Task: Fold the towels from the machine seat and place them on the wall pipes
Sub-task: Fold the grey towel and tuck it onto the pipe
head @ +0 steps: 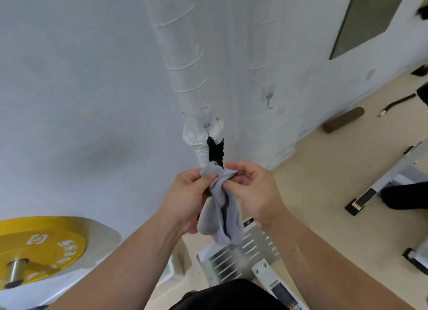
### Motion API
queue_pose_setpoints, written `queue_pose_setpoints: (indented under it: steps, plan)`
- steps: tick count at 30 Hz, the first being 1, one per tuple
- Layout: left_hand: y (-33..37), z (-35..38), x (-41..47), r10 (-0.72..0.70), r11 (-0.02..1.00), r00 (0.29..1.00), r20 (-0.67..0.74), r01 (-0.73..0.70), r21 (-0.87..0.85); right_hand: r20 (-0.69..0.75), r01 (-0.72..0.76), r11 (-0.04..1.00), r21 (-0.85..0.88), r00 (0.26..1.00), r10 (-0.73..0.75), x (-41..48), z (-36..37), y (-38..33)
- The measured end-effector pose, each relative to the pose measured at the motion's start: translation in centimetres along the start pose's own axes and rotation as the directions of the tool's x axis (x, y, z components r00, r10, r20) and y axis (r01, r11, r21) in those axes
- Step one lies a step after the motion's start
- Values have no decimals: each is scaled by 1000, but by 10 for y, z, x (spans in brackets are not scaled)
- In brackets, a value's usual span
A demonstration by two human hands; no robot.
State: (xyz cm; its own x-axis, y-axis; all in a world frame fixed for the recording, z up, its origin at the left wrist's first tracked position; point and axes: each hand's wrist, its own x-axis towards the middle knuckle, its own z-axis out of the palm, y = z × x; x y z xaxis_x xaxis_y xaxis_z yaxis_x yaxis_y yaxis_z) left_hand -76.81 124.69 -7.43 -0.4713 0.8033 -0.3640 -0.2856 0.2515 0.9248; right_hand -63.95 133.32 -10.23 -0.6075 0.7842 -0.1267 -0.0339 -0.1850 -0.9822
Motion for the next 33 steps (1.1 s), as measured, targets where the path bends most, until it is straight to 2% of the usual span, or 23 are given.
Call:
queue_pose_setpoints:
  steps: [2, 5, 9, 16, 19, 23, 27, 29, 31, 33]
  plan:
    - [-1, -4, 2, -3, 1000, 1000, 28, 3, -18, -28, 22, 1000, -23, 999, -22, 0, 3, -1]
    - [2, -9, 2, -37, 999, 995, 87, 39, -20, -113, 77, 985, -153, 989, -95, 2, 7, 0]
    - [4, -18, 7, -6, 999, 989, 145, 0, 38, -229, 87, 992, -88, 968, -105, 5, 14, -3]
    - [9, -30, 15, 83, 994, 983, 163, -92, 51, -237, 142, 985, -98, 958, -162, 7, 30, -13]
    - [7, -33, 15, 93, 991, 964, 249, -114, 73, -247, 146, 982, -116, 954, -171, 10, 36, -14]
    - [6, -36, 12, 146, 973, 948, 283, -190, 133, -280, 153, 979, -134, 942, -185, 12, 39, -13]
    - [9, -33, 10, 225, 945, 948, 226, -269, 185, -280, 164, 969, -184, 937, -211, 16, 39, -7]
    - [10, -30, 10, 266, 929, 951, 159, -297, 223, -261, 196, 936, -293, 925, -276, 20, 37, -2]
    - [9, -31, 13, 283, 921, 953, 111, -302, 245, -212, 240, 882, -405, 914, -346, 22, 33, 0]
    - [9, -36, 18, 286, 907, 955, 80, -296, 298, -99, 271, 833, -482, 928, -360, 26, 26, 3]
